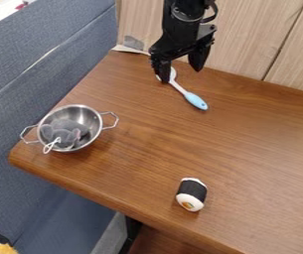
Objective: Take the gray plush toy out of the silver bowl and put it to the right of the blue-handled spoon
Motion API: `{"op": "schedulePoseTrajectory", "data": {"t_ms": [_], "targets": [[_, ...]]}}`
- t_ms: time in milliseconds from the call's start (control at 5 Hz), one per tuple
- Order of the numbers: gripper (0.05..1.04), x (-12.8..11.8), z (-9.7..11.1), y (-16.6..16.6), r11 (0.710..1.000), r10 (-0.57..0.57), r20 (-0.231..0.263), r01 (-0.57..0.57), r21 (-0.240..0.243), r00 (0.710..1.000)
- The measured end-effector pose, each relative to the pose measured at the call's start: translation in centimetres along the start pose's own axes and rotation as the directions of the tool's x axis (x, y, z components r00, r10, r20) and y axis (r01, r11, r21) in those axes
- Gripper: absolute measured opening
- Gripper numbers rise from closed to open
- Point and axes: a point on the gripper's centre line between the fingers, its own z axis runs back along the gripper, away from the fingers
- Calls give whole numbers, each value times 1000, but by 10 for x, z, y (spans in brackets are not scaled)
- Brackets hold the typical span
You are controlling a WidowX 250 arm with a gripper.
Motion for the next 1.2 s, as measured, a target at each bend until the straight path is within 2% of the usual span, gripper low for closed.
{"op": "schedulePoseTrajectory", "data": {"t_ms": [400, 600, 800, 1000, 1200], "targets": [[1001, -10, -20, 15, 998, -12, -17, 13, 61, 1000], [1001, -11, -14, 26, 998, 8, 0, -8, 63, 1000], [1001, 0, -9, 49, 991, 95, 22, -97, 92, 995], [1001, 11, -7, 83, 963, 238, 6, -237, 125, 971], [1001, 17, -12, 115, 933, 330, 22, -329, 145, 944]]}}
